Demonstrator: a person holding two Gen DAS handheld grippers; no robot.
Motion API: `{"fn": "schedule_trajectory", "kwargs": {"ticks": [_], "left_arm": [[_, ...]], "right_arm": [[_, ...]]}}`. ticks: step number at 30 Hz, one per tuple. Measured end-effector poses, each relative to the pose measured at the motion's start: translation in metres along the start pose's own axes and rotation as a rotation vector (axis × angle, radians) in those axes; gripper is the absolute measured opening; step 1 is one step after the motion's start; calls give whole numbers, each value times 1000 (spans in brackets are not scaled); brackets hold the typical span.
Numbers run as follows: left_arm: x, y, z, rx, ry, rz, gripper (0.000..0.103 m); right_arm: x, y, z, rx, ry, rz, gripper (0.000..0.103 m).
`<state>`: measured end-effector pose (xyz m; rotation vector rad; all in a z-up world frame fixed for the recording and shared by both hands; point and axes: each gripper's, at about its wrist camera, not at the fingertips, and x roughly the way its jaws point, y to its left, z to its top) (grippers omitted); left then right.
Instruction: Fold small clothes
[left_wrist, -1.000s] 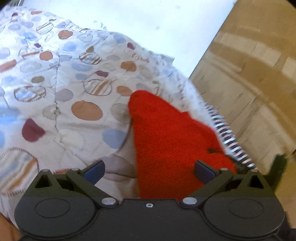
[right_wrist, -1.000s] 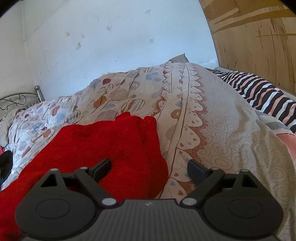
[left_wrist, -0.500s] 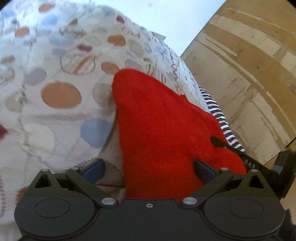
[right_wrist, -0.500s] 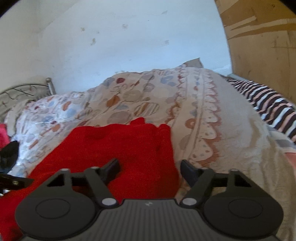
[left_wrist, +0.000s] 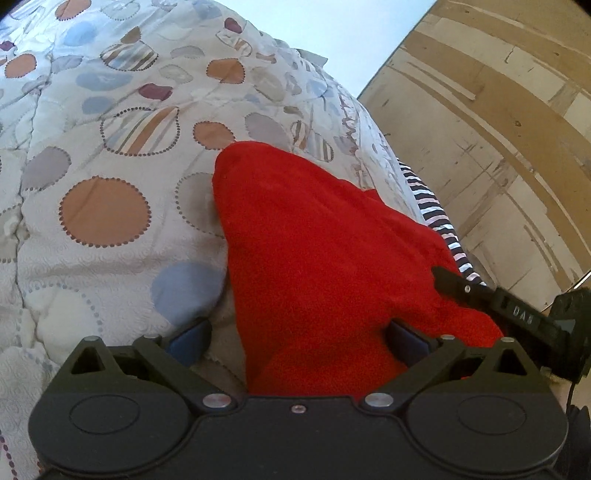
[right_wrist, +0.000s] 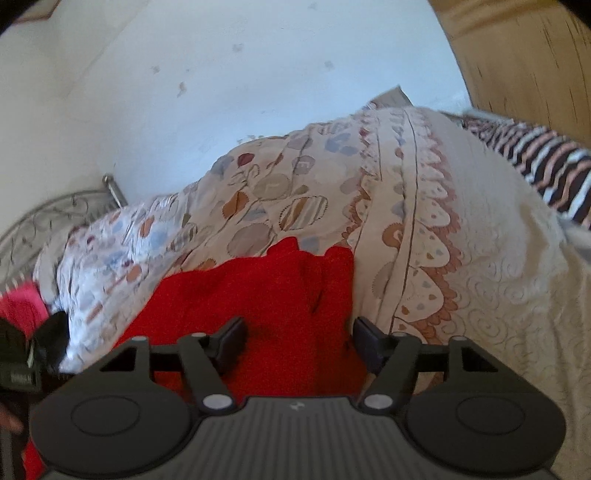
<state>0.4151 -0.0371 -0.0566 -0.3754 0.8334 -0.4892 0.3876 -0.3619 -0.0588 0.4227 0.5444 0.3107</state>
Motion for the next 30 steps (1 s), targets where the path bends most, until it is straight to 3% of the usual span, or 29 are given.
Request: {"fn": "schedule_trajectory", "kwargs": {"ticks": [9, 13, 16, 21, 23, 24, 26, 30], "left_arm": [[6, 3, 4, -1, 11, 14, 103], [12, -2, 4, 8, -2, 42, 103], [14, -14, 3, 70, -23, 89, 102], [2, -32, 4, 169, -56, 143, 78], [-3, -34, 6, 175, -58, 163, 78], [-3, -32, 7, 161, -51, 164, 83], [-4, -22, 8, 112, -31, 146, 94], [-17, 12, 4, -23, -61, -8, 94]], "right_arm": [[5, 6, -7, -24, -12, -20, 64], [4, 19, -12, -100, -37, -46, 54], [0, 28, -15, -149, -58, -65, 45], [-8, 49, -17, -251, -95, -108, 38], [-9, 55, -17, -280, -93, -121, 38], [-10, 57, -17, -282, -87, -126, 38], [-9, 55, -16, -271, -74, -131, 39], [-5, 41, -17, -225, -60, -110, 42]]}}
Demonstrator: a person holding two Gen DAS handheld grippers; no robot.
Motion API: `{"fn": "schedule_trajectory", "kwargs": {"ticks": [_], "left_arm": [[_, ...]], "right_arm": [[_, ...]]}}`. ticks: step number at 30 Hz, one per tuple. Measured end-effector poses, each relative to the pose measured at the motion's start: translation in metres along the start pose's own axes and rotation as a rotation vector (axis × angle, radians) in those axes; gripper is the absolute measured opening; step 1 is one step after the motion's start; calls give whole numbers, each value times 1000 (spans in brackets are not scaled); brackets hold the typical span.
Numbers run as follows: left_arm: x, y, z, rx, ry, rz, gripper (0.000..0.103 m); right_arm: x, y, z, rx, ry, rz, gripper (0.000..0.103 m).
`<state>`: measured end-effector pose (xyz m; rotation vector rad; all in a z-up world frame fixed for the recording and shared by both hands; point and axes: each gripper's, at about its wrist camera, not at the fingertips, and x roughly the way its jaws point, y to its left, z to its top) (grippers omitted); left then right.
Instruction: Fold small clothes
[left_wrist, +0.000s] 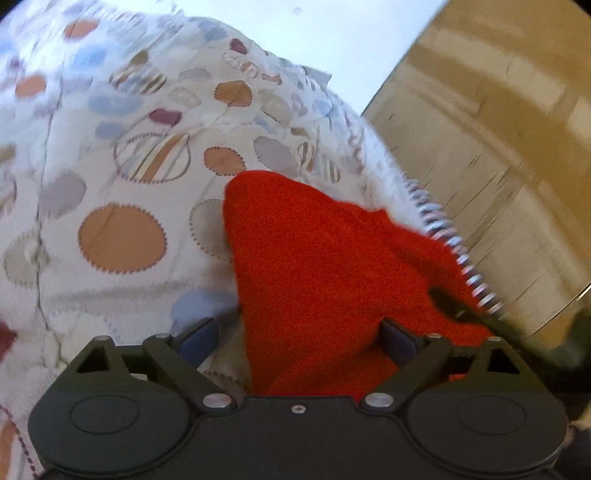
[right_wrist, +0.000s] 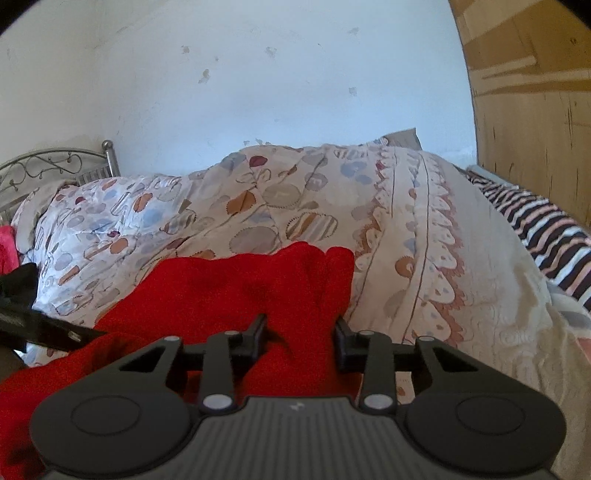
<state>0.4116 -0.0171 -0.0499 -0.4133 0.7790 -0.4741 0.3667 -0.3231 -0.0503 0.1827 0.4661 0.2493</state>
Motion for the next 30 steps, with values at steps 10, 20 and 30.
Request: {"fn": "schedule_trajectory", "kwargs": {"ticks": [10, 20, 30], "left_arm": [[31, 15, -2, -22, 68, -94, 102], [23, -27, 5, 86, 52, -88, 45], [-51, -76, 26, 173, -100, -10, 34]], "right_arm": [[12, -28, -4, 144, 24, 80, 50], [-6, -4, -2, 52, -38, 55, 35], [-48, 45, 35, 12, -192, 104, 31]]}}
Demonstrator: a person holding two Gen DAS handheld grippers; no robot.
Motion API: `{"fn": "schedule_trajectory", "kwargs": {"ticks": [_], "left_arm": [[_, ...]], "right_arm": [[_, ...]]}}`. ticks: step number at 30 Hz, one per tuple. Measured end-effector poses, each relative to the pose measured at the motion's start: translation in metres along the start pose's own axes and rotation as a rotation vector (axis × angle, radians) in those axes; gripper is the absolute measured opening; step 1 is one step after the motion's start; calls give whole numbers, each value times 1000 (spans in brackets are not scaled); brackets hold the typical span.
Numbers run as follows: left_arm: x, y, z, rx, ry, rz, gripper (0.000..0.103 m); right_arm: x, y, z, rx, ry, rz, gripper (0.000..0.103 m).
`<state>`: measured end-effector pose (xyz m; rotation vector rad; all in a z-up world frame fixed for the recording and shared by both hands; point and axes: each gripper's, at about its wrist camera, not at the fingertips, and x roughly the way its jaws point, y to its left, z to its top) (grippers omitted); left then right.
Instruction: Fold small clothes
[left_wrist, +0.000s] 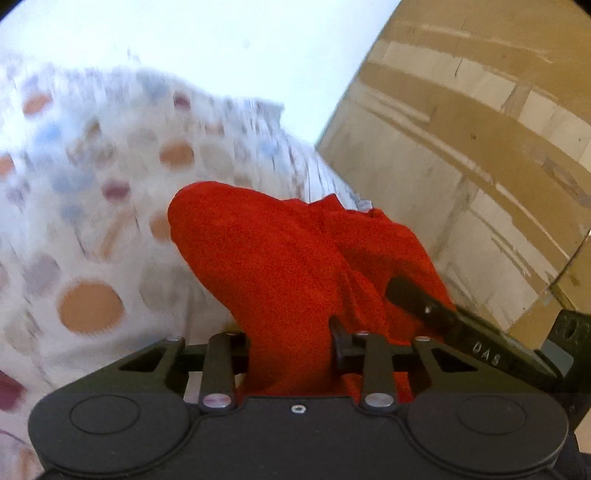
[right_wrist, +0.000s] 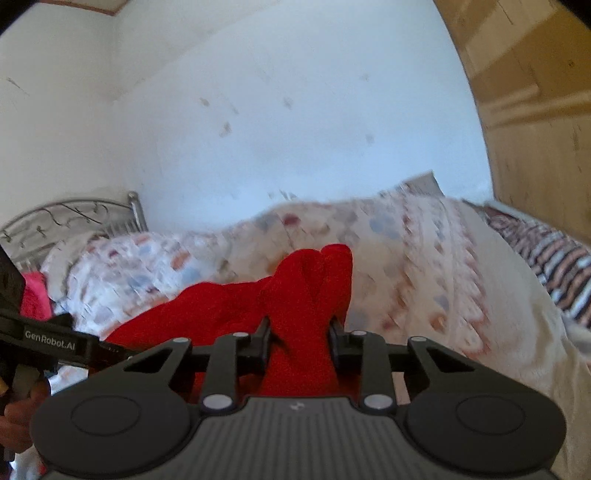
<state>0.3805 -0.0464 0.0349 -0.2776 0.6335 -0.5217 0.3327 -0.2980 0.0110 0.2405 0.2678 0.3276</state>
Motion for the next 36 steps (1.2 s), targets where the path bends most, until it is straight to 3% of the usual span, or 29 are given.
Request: {"fn": "schedule_trajectory", "kwargs": {"ticks": [5, 12, 15, 20, 26, 28, 30, 33, 36], "left_arm": [[-48, 3, 35, 32, -75, 101, 34], [-73, 64, 61, -14, -95, 275, 34], [-65, 93, 55, -31, -79, 347, 34], [-35, 139, 27, -66, -53, 419, 39], [-23, 161, 21, -101, -54, 434, 53], [-24, 160, 20, -104, -61, 438, 58], [-26, 160, 19, -104, -68, 449, 70], [-29, 155, 17, -103, -81, 470, 80], [-36, 148, 17, -104, -87, 483, 84]], "right_arm": [[25, 28, 25, 59, -13, 92, 31], [117, 73, 34, 121, 82, 195, 31], [158, 87, 15, 127, 151, 195, 31], [197, 101, -19, 50, 216, 119, 32], [205, 98, -33, 16, 220, 99, 42], [202, 98, -35, 16, 219, 91, 51], [197, 99, -36, 13, 213, 84, 53], [188, 100, -35, -5, 201, 71, 58], [173, 103, -31, -26, 177, 51, 72]]}}
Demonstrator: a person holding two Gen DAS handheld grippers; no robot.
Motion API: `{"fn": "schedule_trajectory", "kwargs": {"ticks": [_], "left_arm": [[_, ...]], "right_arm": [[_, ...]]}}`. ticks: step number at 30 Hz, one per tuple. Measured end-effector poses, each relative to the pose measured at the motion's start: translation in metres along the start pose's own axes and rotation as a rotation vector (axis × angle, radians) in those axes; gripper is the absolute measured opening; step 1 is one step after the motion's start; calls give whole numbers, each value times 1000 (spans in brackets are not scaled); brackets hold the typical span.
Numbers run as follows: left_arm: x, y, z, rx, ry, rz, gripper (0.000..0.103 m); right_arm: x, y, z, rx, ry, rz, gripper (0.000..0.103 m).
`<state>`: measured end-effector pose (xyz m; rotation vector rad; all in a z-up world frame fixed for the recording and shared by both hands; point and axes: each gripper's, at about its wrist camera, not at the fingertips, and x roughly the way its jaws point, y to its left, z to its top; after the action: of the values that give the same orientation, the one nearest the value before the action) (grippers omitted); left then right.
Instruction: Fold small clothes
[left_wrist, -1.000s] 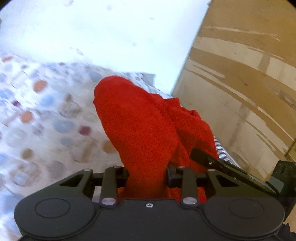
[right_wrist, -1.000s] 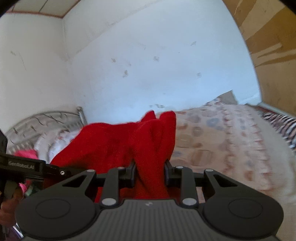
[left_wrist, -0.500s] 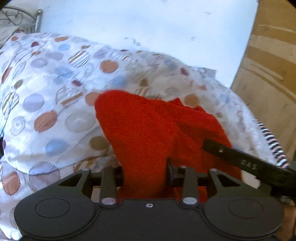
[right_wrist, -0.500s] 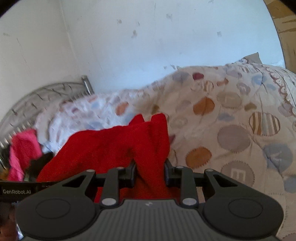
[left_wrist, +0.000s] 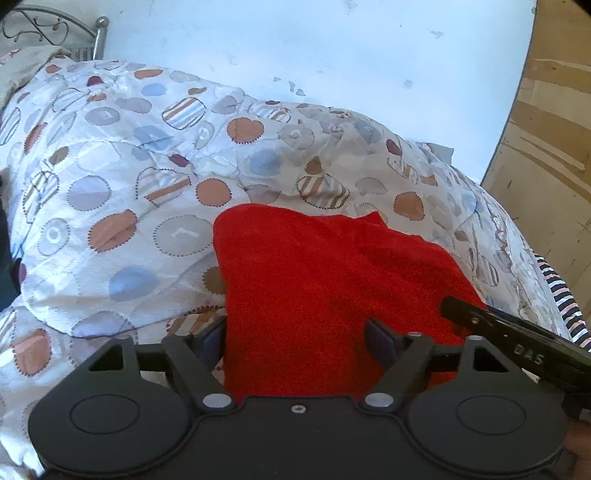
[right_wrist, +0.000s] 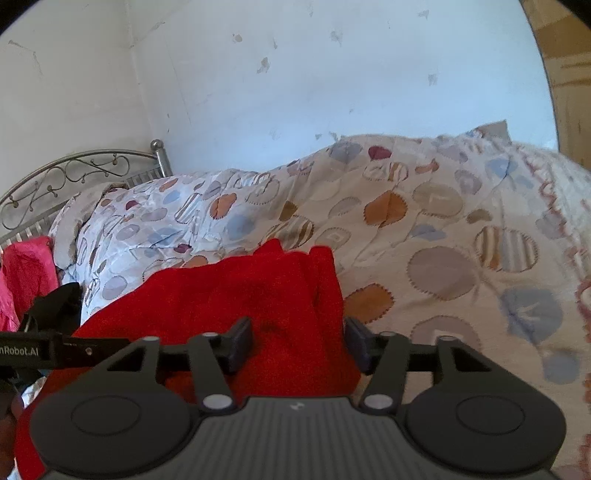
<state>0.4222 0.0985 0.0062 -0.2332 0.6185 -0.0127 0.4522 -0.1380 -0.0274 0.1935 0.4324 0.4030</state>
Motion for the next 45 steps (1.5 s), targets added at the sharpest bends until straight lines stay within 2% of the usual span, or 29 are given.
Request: {"fn": "schedule_trajectory", "kwargs": {"ticks": [4, 10, 13, 21, 30, 37, 45], "left_arm": [[-19, -5, 0, -7, -23, 7, 90], [-69, -14, -5, -11, -98, 0, 98], [-97, -18, -8, -5, -134, 5, 102], [-165, -24, -23, 6, -242, 34, 102], [-234, -30, -79, 63, -352, 59, 102], [-266, -26, -125, 63, -361, 59, 102], [-279, -14, -170, 58, -350, 94, 102]], "right_arm": [[-28, 5, 5, -22, -46, -6, 88], [-86, 16, 15, -56, -142, -27, 102], [-114, 24, 20, -84, -177, -37, 103], [-178, 54, 15, -184, -266, -50, 103], [-251, 71, -21, -204, -346, -70, 103], [-298, 80, -60, -205, -371, -113, 103], [-324, 90, -103, -197, -378, -153, 103]]}}
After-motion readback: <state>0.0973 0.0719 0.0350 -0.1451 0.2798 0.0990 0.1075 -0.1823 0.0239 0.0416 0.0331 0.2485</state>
